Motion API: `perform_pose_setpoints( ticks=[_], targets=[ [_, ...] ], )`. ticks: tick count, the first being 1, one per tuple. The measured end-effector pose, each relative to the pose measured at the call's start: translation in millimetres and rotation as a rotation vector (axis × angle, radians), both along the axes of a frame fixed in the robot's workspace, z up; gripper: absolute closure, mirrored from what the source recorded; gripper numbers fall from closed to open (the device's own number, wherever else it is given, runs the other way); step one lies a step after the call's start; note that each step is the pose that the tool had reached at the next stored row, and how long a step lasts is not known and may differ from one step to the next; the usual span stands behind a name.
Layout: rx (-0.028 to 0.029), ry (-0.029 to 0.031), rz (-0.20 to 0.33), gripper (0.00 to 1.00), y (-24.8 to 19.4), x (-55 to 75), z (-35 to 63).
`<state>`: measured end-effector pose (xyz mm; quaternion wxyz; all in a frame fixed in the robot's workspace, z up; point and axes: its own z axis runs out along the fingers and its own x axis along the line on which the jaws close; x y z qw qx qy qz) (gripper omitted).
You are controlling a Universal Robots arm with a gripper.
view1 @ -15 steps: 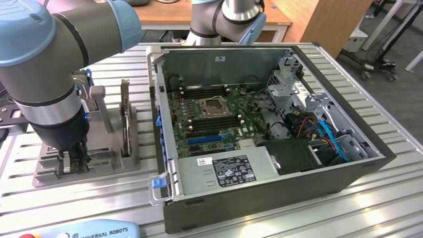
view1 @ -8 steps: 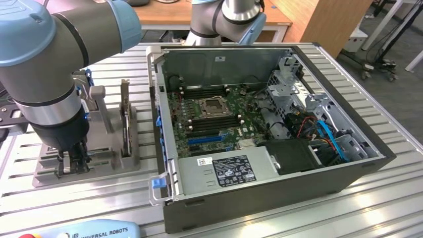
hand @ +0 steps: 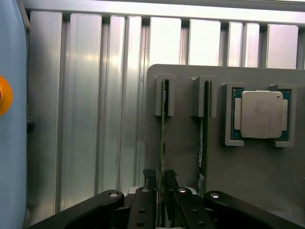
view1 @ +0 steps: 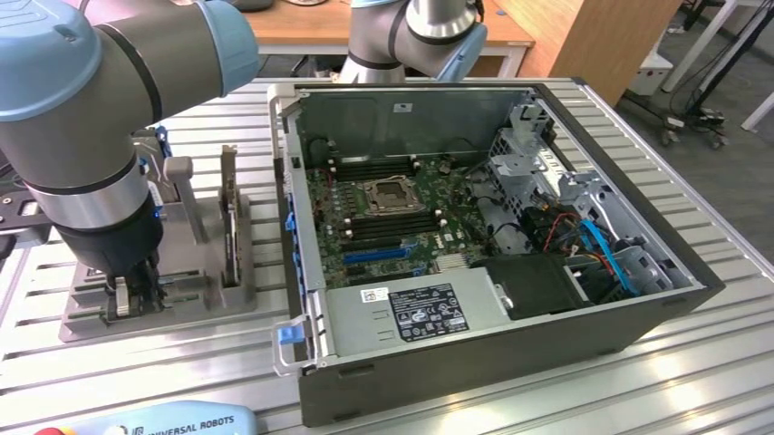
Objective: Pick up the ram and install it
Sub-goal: 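Pick up the ram and move it above insertion slot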
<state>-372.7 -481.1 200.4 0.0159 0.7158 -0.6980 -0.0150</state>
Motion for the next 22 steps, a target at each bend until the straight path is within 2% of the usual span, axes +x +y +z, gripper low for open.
perform_pose_setpoints(
  ticks=[22],
  targets=[
    [0.0003, -0.0001, 0.000, 0.78, 0.8, 2.1, -0.1]
  ],
)
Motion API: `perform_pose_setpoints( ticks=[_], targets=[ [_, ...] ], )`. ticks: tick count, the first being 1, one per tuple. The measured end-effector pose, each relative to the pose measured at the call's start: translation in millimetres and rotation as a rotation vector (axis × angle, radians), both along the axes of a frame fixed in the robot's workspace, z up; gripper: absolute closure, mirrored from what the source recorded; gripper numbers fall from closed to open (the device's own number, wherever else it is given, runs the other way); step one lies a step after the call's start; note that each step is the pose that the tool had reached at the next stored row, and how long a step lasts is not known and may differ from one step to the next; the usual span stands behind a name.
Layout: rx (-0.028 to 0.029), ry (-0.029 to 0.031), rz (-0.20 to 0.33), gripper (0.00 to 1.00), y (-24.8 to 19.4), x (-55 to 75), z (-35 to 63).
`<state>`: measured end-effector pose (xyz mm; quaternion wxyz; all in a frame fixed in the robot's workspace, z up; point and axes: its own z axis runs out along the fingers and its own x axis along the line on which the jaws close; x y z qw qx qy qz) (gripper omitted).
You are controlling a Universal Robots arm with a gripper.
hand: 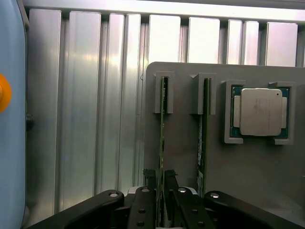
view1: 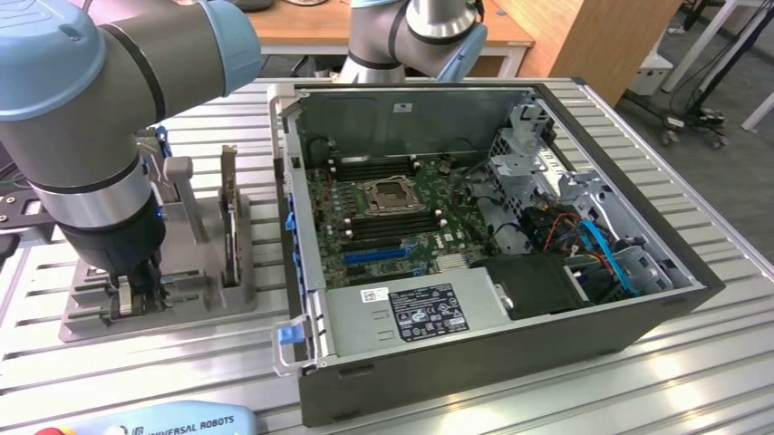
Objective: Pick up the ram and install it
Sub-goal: 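Pick up the ram and move it above insertion slot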
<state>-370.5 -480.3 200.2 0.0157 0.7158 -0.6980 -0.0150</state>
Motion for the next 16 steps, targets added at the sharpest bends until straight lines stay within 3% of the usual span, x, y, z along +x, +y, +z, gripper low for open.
perform_pose_setpoints(
  ticks=[7, 9, 11, 16],
  targets=[
    [0.0000, 0.0000, 0.000, 0.78, 0.0, 0.0, 0.0],
    [0.0001, 0.0001, 0.000, 0.80, 0.0, 0.0, 0.0],
    [0.0001, 0.0000, 0.000, 0.88, 0.0, -0.1, 0.0],
    [0.0000, 0.0000, 0.000, 0.88, 0.0, -0.1, 0.0]
  ],
)
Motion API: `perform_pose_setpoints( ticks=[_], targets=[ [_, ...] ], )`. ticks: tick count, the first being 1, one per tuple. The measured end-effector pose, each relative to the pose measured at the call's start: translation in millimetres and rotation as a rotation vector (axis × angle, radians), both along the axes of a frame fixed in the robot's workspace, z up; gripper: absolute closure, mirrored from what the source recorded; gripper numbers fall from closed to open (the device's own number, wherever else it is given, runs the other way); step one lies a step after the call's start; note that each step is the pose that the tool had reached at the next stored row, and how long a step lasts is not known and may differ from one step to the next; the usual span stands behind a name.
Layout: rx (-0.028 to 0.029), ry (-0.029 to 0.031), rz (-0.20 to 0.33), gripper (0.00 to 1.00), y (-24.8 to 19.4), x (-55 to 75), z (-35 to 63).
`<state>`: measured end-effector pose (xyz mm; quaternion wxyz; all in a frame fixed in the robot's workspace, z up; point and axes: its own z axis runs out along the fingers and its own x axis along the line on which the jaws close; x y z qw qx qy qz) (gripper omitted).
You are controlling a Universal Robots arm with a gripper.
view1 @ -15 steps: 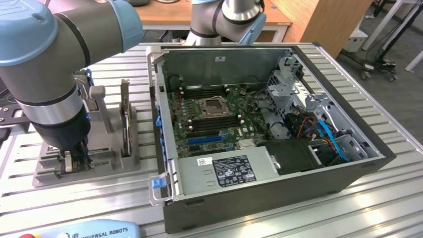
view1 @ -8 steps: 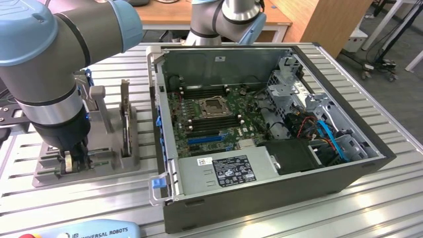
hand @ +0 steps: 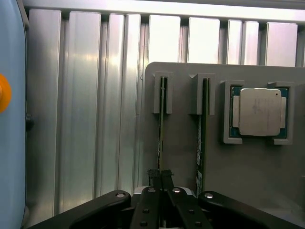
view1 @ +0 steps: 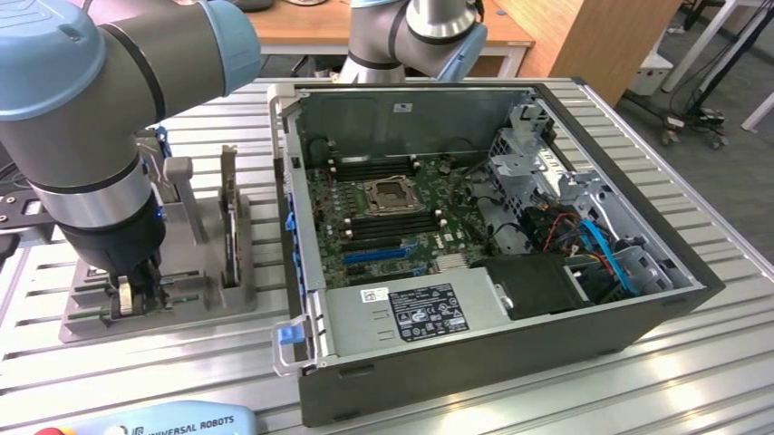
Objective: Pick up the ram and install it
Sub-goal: 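Pick up the ram and move it above insertion slot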
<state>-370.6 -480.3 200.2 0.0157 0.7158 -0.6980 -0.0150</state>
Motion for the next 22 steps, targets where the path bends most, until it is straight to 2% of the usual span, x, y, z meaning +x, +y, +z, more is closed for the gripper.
perform_pose_setpoints(
  ticks=[6, 7, 22],
  targets=[
    [0.0000, 0.0001, 0.000, 0.88, 0.0, 0.0, 0.2],
    [-0.0002, 0.0001, 0.000, 0.88, 0.0, 0.0, 15.2],
    [0.0000, 0.0000, 0.000, 0.88, 0.0, 0.0, 15.2]
  ],
)
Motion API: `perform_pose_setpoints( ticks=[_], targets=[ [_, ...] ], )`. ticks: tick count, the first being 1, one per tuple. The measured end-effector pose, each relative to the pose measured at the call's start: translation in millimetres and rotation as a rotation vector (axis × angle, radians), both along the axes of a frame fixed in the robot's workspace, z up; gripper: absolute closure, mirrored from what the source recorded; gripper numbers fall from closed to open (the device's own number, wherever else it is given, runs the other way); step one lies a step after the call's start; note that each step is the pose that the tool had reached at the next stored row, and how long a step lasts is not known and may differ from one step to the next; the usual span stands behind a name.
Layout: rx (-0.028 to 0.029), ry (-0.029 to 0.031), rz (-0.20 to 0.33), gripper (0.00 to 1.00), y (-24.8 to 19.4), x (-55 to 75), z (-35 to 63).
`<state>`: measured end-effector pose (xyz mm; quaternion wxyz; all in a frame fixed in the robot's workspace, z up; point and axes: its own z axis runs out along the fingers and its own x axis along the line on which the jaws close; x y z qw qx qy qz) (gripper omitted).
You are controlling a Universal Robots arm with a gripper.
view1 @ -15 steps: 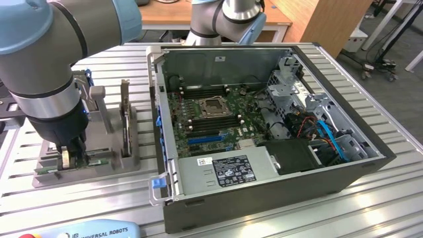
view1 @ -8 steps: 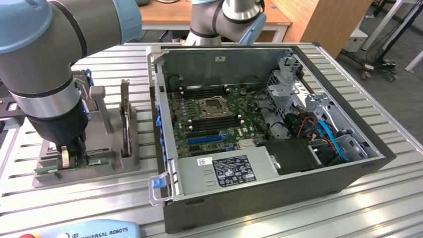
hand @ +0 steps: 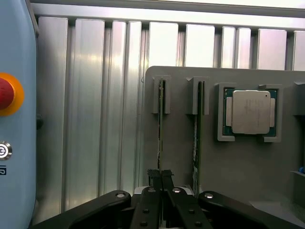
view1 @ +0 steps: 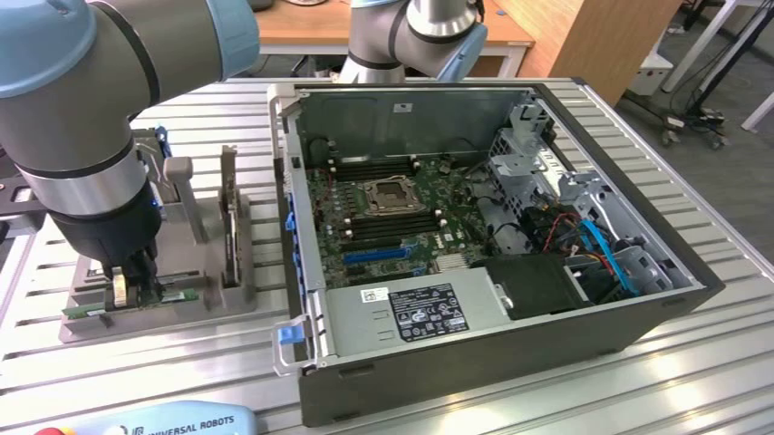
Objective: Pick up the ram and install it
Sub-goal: 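Pick up the ram and move it above insertion slot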
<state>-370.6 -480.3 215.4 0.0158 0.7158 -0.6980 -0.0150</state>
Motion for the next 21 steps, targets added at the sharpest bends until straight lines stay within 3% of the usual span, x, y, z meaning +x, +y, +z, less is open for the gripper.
perform_pose_setpoints(
  ticks=[10, 21],
  targets=[
    [0.0000, 0.0000, 0.000, 0.88, 0.0, 0.0, 6.3],
    [0.0000, 0.0000, 0.000, 0.88, 0.0, 0.1, 26.8]
  ],
)
